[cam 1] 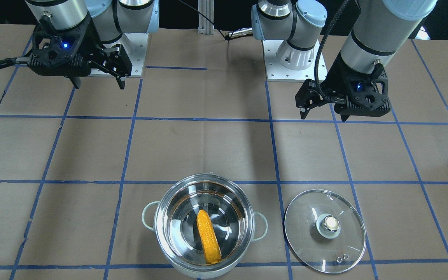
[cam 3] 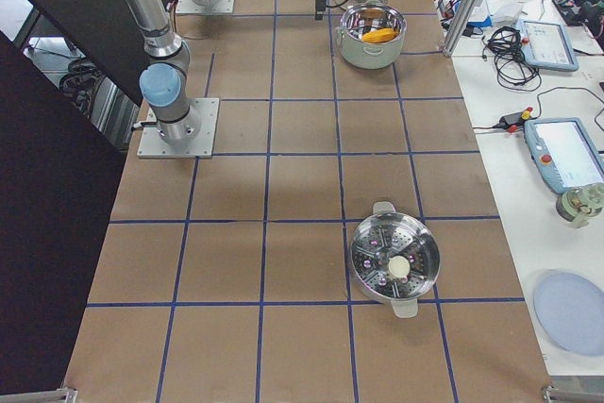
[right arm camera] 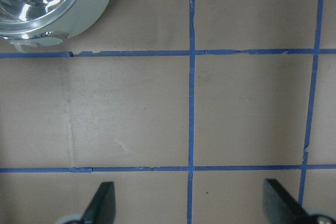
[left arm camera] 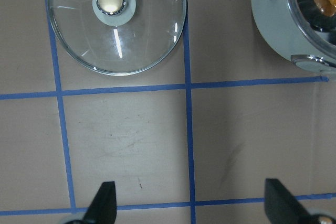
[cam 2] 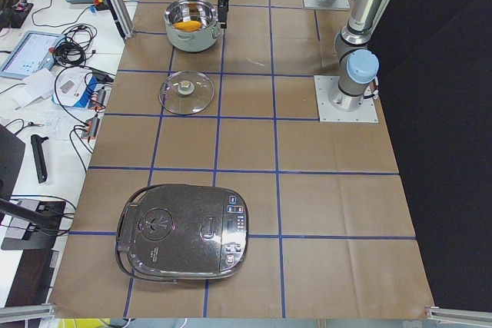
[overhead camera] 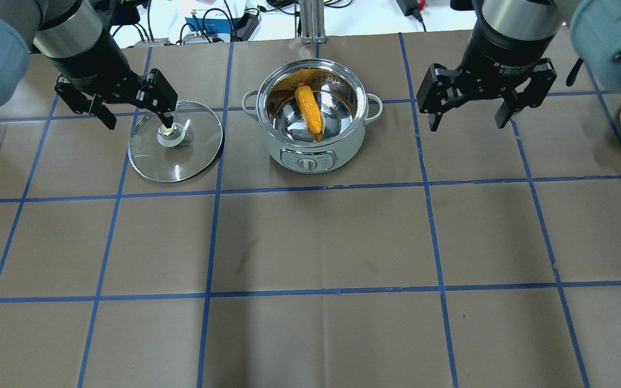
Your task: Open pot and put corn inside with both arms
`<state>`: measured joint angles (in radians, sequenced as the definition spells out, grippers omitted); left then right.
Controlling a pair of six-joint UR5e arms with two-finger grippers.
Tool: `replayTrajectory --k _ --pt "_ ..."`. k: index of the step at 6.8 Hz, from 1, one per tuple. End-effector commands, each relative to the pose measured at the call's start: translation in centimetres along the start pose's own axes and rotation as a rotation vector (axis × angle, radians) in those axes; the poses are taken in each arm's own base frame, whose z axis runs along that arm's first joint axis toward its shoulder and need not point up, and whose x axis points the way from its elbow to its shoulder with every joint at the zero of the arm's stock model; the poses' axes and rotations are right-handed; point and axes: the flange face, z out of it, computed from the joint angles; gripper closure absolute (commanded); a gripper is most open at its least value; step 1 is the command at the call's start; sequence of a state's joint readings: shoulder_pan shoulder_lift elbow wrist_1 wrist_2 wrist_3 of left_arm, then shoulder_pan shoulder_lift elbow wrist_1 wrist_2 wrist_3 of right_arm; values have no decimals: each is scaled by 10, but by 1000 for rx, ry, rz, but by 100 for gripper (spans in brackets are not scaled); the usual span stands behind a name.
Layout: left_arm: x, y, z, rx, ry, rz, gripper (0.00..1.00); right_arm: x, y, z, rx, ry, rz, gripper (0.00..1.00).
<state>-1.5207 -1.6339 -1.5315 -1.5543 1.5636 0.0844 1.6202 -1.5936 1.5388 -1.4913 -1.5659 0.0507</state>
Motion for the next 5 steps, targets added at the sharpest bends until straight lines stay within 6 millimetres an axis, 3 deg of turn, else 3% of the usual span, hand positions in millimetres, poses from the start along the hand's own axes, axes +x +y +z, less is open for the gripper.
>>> replayTrajectory --k 1,5 --pt "1 0 0 0 0 -16 0 -2 6 2 8 0 -3 0" --pt "1 0 1 -2 2 -16 0 -3 5 1 18 -2 -3 0"
